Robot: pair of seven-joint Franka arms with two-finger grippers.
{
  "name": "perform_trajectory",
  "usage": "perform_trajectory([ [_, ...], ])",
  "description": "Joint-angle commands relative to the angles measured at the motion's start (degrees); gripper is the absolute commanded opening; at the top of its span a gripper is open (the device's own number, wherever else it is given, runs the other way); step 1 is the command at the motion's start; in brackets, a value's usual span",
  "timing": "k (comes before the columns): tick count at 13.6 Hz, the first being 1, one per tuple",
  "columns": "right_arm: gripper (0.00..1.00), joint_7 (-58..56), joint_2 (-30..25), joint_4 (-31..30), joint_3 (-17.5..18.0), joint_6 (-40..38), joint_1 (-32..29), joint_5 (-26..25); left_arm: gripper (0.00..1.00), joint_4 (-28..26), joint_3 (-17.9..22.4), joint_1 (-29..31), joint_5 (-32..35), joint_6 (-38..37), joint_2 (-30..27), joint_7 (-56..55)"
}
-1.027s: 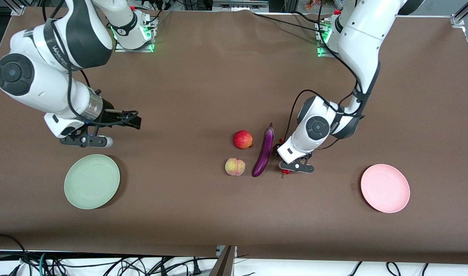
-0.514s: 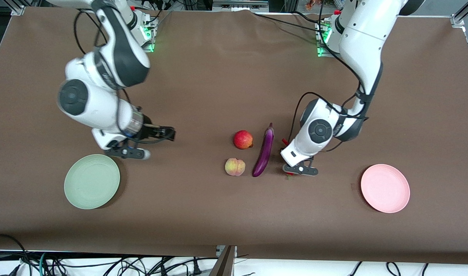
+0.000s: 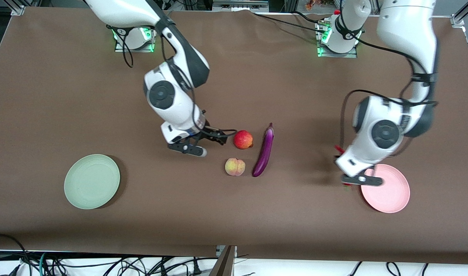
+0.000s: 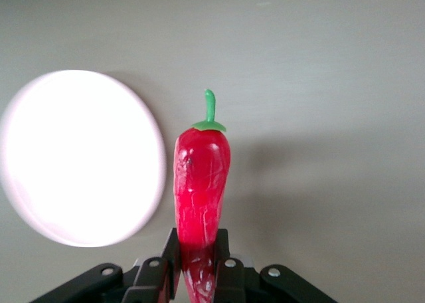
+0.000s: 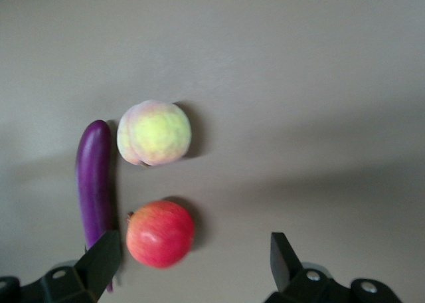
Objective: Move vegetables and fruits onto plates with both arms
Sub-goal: 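Carry the chili to the pink plate while the right gripper grasps pomegranate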
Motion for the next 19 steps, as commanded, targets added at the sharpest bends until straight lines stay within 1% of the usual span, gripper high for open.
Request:
perform_trajectory([
  [1, 1.00, 5.3, 3.4, 0.3, -0.9, 6.2, 3.5, -2.5, 0.00, 3.4, 0.5, 5.4, 1.4, 0.6, 3.6, 6.4],
  [3, 1.00, 7.9, 6.4, 0.3, -0.9, 8.9, 5.8, -6.8, 0.00, 6.1, 0.5, 9.1, 1.1, 2.6, 7.7, 10.1],
  [5, 1.00, 10.7, 8.0, 0.3, -0.9, 11.5, 7.6, -8.0, 0.00, 7.0, 0.4, 11.6, 0.4, 8.1, 11.1, 13.2],
  [6, 1.00, 11.2, 8.5, 0.4, -0.9, 11.9, 8.2, -8.0, 0.00, 7.0, 0.3, 11.9, 0.3, 9.6, 12.2, 13.2],
  [8, 1.00, 11.4, 9.3, 1.7, -0.9, 11.9, 8.6, -8.0, 0.00, 7.0, 0.3, 12.5, 0.5, 10.3, 12.8, 13.3],
  [12, 1.00, 14.1, 12.7, 5.7, -1.0, 11.9, 10.3, -8.1, 0.00, 8.4, 0.3, 12.9, 0.7, 11.6, 14.8, 13.3],
  [14, 1.00, 14.1, 13.1, 5.7, -1.1, 11.9, 10.4, -9.0, 0.00, 11.2, 0.3, 13.2, 1.0, 11.6, 16.4, 13.4],
  [15, 1.00, 14.1, 13.1, 5.7, -1.1, 11.9, 10.4, -9.9, 0.02, 11.8, 0.4, 13.2, 1.0, 11.6, 16.6, 13.3],
  [18, 1.00, 14.2, 13.6, 5.7, -1.1, 11.9, 10.4, -10.2, 0.03, 13.8, 0.4, 13.3, 1.0, 11.5, 17.9, 13.1],
  [19, 1.00, 14.2, 13.9, 5.7, -1.1, 11.9, 10.5, -10.3, 0.26, 13.8, 0.4, 13.3, 1.0, 11.5, 17.9, 13.1],
])
